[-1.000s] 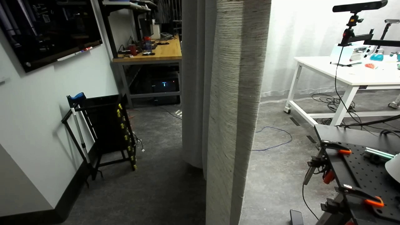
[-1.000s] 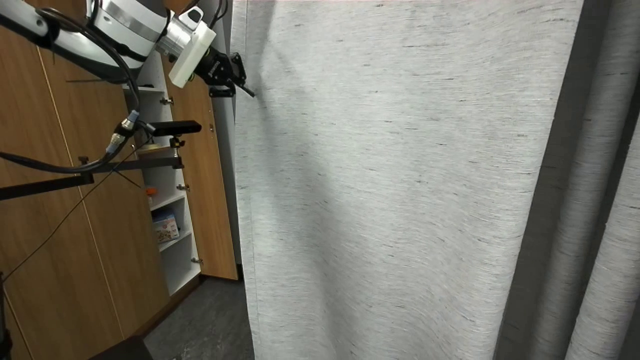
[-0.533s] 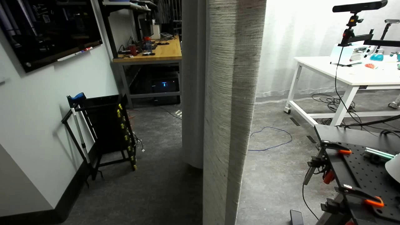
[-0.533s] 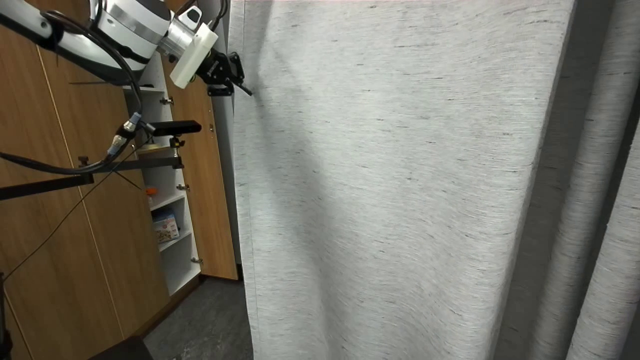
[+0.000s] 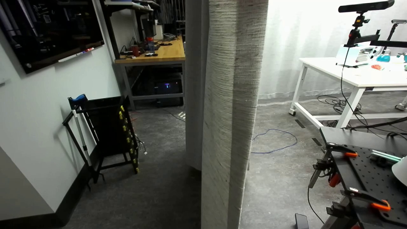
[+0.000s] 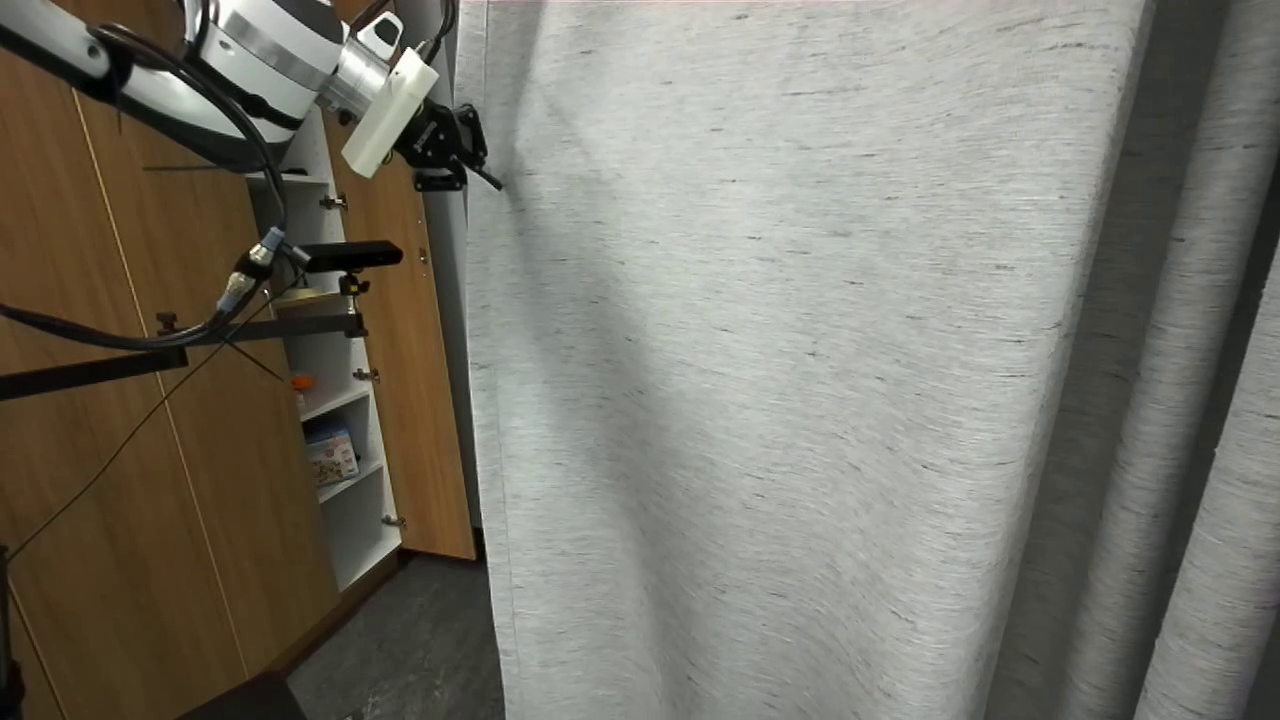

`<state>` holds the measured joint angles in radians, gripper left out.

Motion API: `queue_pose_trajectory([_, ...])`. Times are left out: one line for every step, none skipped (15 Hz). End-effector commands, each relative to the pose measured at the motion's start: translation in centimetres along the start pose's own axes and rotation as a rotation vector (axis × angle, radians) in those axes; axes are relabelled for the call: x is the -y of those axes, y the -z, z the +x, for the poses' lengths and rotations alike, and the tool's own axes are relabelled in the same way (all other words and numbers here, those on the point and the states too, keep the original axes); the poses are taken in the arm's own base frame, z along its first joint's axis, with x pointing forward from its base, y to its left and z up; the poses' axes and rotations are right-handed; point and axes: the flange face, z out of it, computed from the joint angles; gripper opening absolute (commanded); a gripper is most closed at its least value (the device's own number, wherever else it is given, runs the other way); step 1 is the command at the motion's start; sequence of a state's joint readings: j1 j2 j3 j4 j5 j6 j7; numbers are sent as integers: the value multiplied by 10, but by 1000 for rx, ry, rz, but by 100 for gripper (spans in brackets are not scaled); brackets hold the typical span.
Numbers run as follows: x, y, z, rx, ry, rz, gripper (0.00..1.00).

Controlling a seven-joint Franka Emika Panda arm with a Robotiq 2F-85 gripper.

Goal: Move the curtains to the left

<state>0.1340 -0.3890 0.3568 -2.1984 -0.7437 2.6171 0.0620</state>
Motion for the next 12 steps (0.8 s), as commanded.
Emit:
queue_pose_trajectory([65,-33,-5,14,64,136,1])
queue_pose_trajectory([65,-33,-4,10,66,136,1])
queue_pose_trajectory([66,-33,-3,2,67,138,1])
queue_pose_trajectory([66,-33,-2,-8,71,139,1])
queue_pose_trajectory([66,-33,-2,-14,73,141,1])
queue_pose_trajectory([66,-33,-1,-18,76,141,1])
queue_pose_trajectory([66,-33,-1,-17,81,141,1])
queue_pose_trajectory([67,-33,-1,-19,86,140,1])
queue_pose_trajectory([67,-33,-1,-20,89,140,1])
queue_pose_trajectory([67,-33,-1,-19,92,139,1])
queue_pose_trajectory([67,-33,-1,-16,94,139,1])
queue_pose_trajectory([67,-33,-1,-14,97,138,1])
